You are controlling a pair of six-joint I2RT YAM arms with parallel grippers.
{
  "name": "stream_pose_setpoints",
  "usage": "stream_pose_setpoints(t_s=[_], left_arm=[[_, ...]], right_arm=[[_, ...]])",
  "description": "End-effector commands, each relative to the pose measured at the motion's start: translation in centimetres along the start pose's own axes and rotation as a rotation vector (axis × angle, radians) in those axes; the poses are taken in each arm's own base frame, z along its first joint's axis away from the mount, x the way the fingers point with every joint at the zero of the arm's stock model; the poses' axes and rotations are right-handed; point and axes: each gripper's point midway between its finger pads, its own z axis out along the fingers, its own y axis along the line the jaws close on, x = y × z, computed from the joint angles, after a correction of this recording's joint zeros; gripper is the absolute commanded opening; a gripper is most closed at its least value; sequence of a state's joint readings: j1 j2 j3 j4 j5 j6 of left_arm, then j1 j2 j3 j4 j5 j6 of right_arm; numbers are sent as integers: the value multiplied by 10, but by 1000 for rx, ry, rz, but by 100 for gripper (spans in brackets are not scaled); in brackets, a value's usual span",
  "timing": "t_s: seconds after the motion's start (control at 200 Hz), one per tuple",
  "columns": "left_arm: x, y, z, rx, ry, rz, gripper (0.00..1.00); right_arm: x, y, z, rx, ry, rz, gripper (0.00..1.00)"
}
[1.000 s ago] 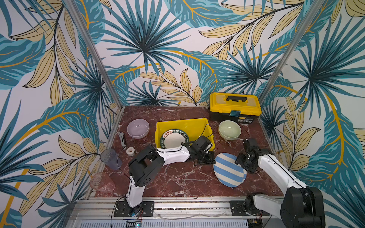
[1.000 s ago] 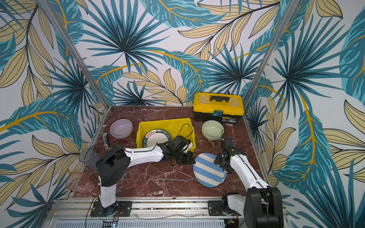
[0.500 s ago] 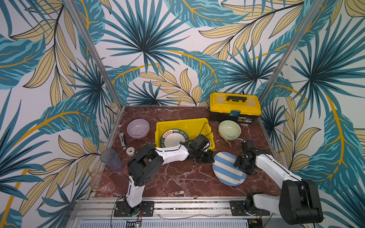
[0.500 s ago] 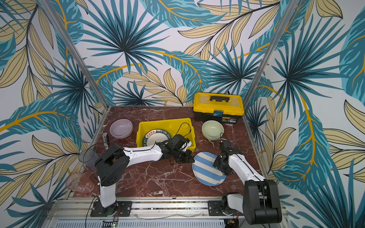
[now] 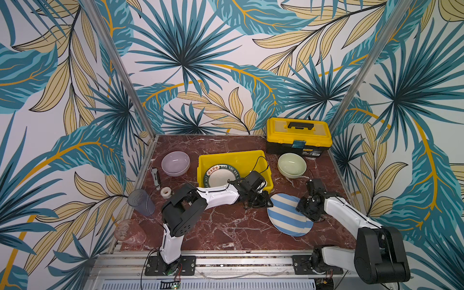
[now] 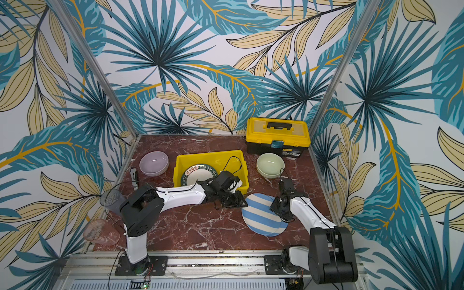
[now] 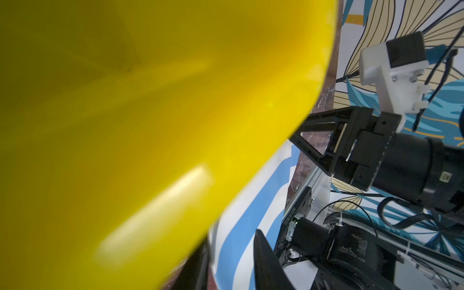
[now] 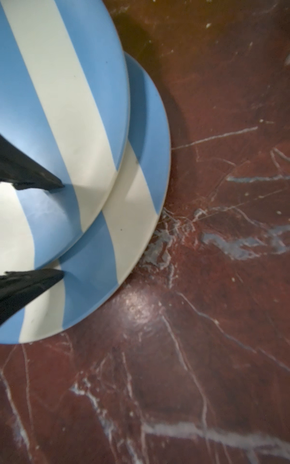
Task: Place the mixed dishes into the plastic bin
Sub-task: 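Grip the top striped plate rim with the left gripper while the right gripper pins it, then lift the striped plate toward the bin while the right gripper holds it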
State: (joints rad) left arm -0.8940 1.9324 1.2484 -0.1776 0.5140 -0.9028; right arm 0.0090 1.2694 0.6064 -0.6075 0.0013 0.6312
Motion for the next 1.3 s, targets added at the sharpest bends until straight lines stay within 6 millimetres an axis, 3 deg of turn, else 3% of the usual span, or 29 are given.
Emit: stream_pose_setpoints(t_s=[0.0, 0.441, 0.716, 0.957, 1.117, 1.212, 1.297], left_arm=[[-3, -29, -10, 82, -8, 43, 34], [-9, -74, -19, 297, -7, 6, 30], [-5, -66, -11, 282, 13, -26, 29], [-2, -64, -8, 277, 23, -32, 14], [-2, -62, -9, 274, 22, -37, 1], [-3, -63, -13, 281, 20, -40, 0], [-5, -77, -27, 317, 15, -17, 0]], right_arm=[[27, -12, 15, 27, 90, 12, 51], [29, -12, 14, 9, 81, 21, 50], [28, -10, 14, -1, 75, 22, 50], [27, -6, 12, -31, 66, 29, 50], [16, 5, -3, -79, 20, 20, 51], [5, 7, -22, -72, -22, -3, 54], [-6, 7, -45, -52, -61, -31, 58]])
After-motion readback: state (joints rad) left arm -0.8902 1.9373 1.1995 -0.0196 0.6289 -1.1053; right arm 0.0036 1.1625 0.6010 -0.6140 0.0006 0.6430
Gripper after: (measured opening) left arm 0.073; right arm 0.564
